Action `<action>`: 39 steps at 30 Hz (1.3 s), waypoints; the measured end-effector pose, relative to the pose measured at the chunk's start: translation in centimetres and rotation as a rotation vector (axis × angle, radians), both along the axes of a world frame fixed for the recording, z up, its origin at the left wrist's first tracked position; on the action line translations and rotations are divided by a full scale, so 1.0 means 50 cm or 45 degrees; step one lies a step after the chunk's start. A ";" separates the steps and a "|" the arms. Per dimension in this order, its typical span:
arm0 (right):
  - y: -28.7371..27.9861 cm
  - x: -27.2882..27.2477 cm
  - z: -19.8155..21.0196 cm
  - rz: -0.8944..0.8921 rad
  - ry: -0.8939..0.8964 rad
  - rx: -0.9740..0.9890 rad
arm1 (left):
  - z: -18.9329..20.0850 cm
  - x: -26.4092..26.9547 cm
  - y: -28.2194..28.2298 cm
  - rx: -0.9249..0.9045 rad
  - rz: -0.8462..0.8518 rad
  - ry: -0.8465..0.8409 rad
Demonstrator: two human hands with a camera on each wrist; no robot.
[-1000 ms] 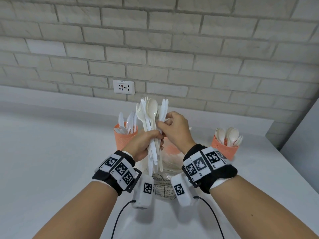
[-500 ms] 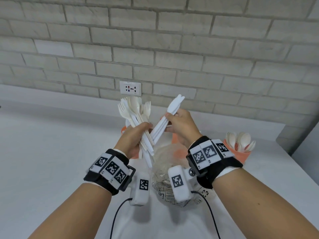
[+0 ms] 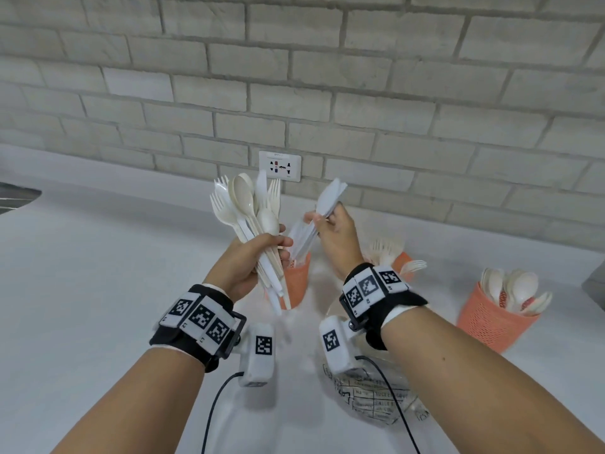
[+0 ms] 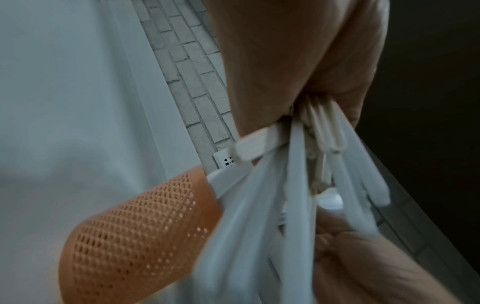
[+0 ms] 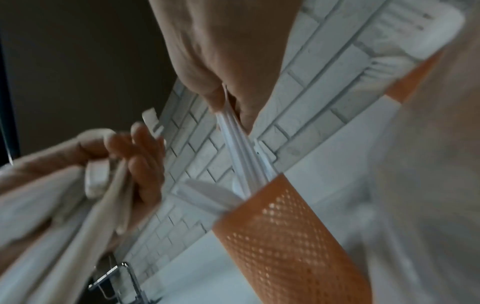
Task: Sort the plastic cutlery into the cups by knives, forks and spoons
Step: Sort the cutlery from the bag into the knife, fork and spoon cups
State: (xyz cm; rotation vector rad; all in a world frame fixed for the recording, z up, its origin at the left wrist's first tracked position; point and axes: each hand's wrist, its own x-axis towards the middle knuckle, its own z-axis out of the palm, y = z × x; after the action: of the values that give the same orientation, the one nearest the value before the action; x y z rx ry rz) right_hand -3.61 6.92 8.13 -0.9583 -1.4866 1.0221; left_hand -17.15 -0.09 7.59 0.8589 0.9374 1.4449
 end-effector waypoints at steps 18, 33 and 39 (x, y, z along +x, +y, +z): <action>-0.064 -0.008 0.045 0.106 -0.489 0.472 | 0.014 0.013 0.017 0.062 0.067 -0.109; -0.098 -0.001 0.045 0.527 -0.557 -0.199 | 0.028 0.025 -0.008 0.117 -0.073 -0.171; -0.095 0.005 0.031 0.503 -0.445 -0.181 | 0.023 0.030 -0.007 0.137 -0.125 -0.032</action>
State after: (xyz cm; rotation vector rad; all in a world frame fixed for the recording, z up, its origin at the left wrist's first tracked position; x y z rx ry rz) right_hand -3.37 2.16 9.70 -1.0016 -1.9685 1.3036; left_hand -15.65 -0.46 8.72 0.9507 0.7941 1.4282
